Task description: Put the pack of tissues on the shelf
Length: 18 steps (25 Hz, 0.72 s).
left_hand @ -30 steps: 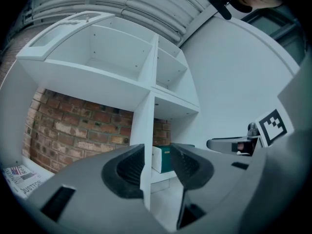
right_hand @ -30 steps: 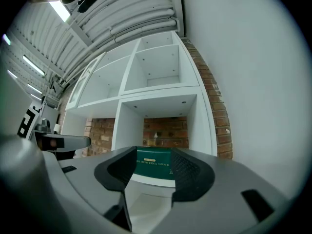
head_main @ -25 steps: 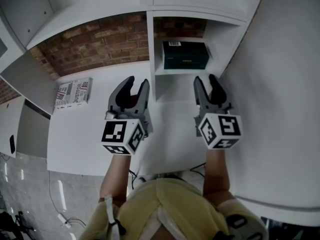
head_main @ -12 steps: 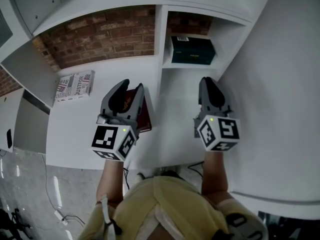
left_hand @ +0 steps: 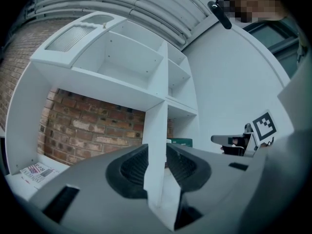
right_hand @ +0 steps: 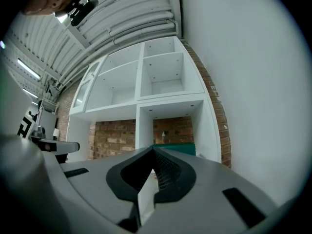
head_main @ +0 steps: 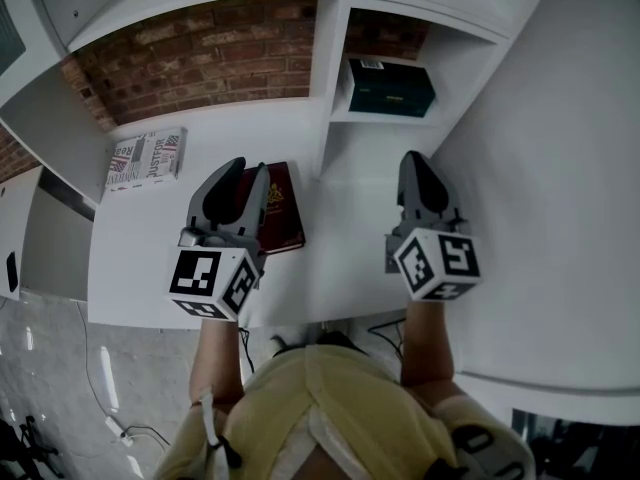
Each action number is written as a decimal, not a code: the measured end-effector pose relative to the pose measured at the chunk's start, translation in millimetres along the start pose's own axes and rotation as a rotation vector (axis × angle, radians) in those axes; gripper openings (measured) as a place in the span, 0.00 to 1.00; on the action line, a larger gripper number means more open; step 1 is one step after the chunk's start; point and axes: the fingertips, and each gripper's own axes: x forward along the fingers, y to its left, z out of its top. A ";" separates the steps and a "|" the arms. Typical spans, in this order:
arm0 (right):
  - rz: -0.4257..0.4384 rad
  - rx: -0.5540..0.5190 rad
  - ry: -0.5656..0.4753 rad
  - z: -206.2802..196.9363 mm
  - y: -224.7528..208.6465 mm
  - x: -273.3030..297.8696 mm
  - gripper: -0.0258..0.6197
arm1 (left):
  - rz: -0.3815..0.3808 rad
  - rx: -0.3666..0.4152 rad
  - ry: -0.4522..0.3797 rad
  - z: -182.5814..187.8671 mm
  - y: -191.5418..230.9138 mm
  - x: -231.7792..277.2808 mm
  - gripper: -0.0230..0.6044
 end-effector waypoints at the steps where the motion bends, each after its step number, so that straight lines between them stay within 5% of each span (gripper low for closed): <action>1: 0.000 -0.001 0.001 0.1 1.3 -1.2 0.05 | -0.001 -0.011 0.000 -0.5 1.4 -2.3 0.21; 18: 0.040 -0.025 0.014 0.7 23.3 -6.0 0.04 | 0.017 -0.058 -0.009 1.6 17.3 -27.1 0.14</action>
